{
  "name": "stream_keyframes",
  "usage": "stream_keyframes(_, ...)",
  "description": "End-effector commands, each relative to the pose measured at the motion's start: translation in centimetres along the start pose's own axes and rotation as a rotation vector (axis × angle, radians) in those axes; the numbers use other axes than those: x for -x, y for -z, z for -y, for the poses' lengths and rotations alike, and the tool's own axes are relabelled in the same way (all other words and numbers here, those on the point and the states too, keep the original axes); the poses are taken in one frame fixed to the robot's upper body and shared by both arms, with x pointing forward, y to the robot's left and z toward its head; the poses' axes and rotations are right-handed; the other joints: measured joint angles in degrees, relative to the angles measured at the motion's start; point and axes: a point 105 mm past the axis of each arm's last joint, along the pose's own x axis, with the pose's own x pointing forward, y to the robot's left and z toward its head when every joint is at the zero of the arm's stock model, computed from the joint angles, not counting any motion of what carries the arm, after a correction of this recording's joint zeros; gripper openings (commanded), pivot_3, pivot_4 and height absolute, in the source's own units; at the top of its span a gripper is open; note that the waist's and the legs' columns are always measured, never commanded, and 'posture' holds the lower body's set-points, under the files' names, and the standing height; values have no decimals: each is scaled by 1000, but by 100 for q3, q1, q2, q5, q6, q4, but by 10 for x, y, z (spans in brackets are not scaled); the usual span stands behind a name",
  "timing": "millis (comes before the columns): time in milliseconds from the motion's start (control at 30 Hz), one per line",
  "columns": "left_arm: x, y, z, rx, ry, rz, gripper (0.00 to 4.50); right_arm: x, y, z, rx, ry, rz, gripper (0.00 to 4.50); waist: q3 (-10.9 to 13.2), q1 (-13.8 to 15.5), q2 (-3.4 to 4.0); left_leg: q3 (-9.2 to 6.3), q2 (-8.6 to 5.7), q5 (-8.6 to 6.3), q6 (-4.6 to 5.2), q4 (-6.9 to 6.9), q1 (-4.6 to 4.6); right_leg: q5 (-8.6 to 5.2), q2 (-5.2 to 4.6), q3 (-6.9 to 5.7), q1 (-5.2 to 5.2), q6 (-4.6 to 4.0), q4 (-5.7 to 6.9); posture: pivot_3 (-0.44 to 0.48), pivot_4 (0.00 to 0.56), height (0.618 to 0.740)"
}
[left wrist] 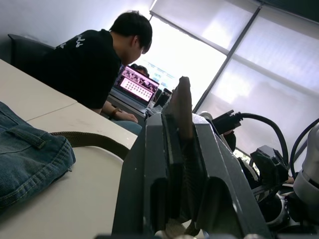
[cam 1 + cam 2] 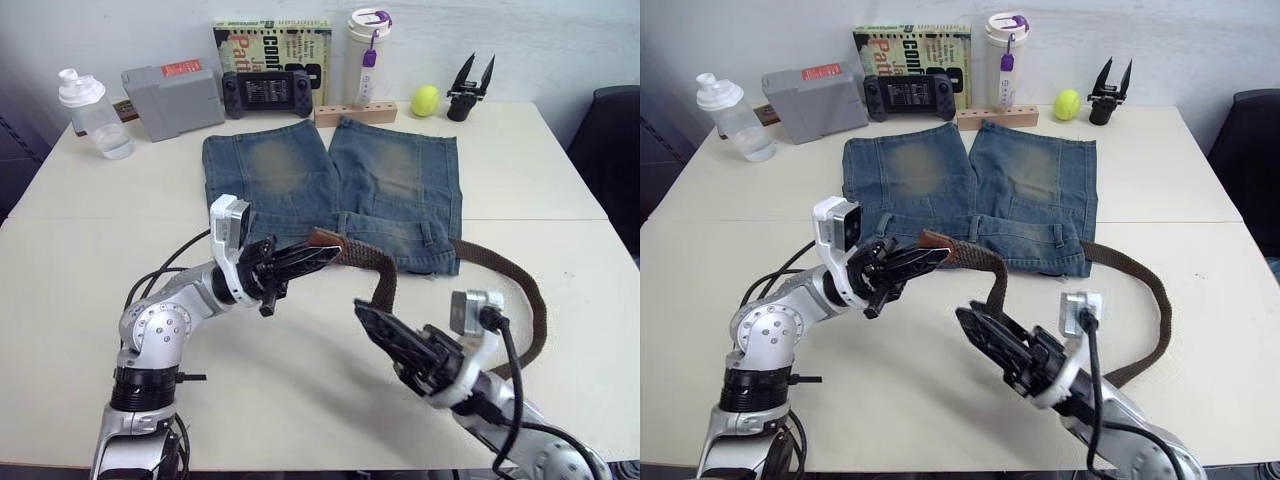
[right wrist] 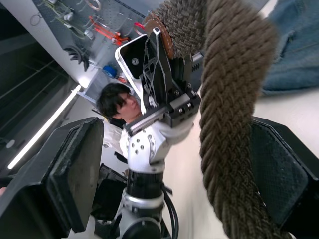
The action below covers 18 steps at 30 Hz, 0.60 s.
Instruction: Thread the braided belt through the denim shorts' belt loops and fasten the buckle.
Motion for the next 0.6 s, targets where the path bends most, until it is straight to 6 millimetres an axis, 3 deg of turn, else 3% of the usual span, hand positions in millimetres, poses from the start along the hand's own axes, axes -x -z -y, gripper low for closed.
stream_keyframes(33, -2, -6, 10, -38, 19, 9, 0, 6, -38, -6, 93, -30, 125, 4465, 0, 11, 0, 0, 0, 0, 1, 0, -1, 0, 0, 0, 0, 0, -2, 0, 150, 694)
stream_keyframes(100, 0, -6, 9, -40, 8, 5, 0, 14, -63, -3, 227, 13, 114, 4465, 0, 8, 0, 1, -3, -2, 4, 4, -2, 3, 1, 1, 4, 5, -5, 0, 150, 694)
stream_keyframes(267, 5, -2, 10, -14, 11, -11, 0, 29, -95, 11, 512, 163, -64, 4465, 1, 61, 0, 4, -4, -5, 12, 3, -2, 5, 0, -2, 5, 9, -14, 0, 150, 694)
stream_keyframes(367, 13, 8, -1, 17, -41, -55, 0, 22, -111, -12, 564, 85, -78, 4465, 3, 78, 4, 4, 1, -3, 10, 1, -2, 3, 7, -4, 3, 6, -14, 0, 150, 694)
stream_keyframes(467, 29, 22, -23, 63, -119, -128, 0, 4, -89, -55, 437, -141, -132, 4465, 3, 83, 5, 4, 3, 0, 10, 1, -1, 3, 8, -4, 3, 5, -10, 0, 150, 694)
stream_keyframes(600, 48, 2, -48, 69, -153, -119, 0, -7, -54, -67, 360, -217, -230, 4465, 13, 118, -13, -3, 10, -6, 17, 4, -3, 3, 9, -9, 1, 4, -9, 0, 150, 694)
